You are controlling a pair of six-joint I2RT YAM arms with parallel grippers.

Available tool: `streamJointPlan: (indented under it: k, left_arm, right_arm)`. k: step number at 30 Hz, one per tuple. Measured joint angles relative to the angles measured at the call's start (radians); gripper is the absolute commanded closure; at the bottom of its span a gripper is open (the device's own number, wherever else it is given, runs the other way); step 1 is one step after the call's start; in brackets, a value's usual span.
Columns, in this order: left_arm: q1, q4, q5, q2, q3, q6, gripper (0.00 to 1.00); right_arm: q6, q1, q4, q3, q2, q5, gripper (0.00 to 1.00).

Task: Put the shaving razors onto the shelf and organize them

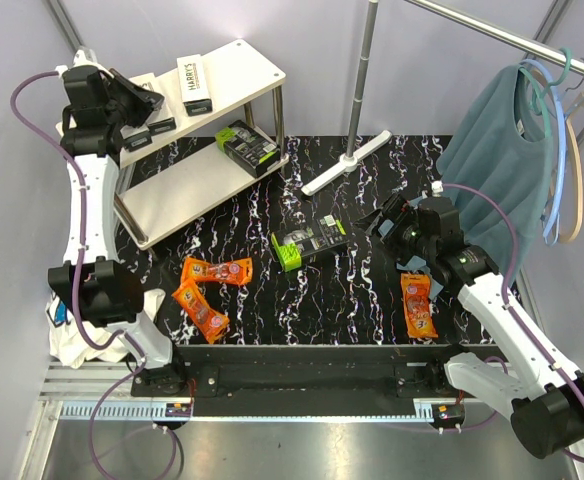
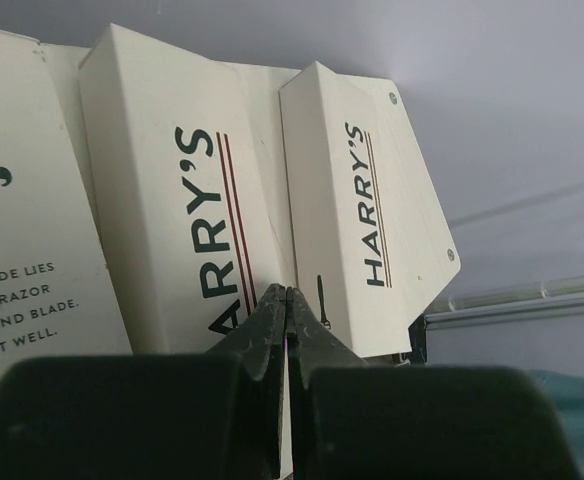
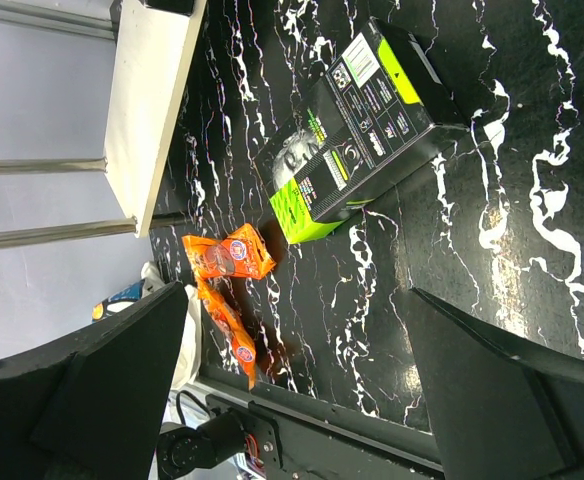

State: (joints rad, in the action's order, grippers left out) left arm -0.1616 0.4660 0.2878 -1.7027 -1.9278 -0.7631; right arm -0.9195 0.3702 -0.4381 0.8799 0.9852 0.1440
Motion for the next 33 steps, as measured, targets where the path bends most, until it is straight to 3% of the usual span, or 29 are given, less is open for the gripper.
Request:
streamJointPlan:
  k: [16, 26, 33]
  left_arm:
    - [-0.036, -0.026, 0.023, 0.114, 0.037, 0.011, 1.00]
    - [-0.226, 0.078, -0.161, 0.242, 0.070, -0.006, 1.00]
    - [-0.233, 0.127, -0.222, 0.234, 0.145, -0.021, 1.00]
  right_arm:
    - [0.000, 0.000, 0.005, -0.004, 0.006, 0.009, 0.00]
    - [0.000, 0.000, 0.008, -0.022, 0.008, 0.030, 0.00]
    - [0.000, 0.000, 0.016, -0.034, 0.009, 0.035, 0.00]
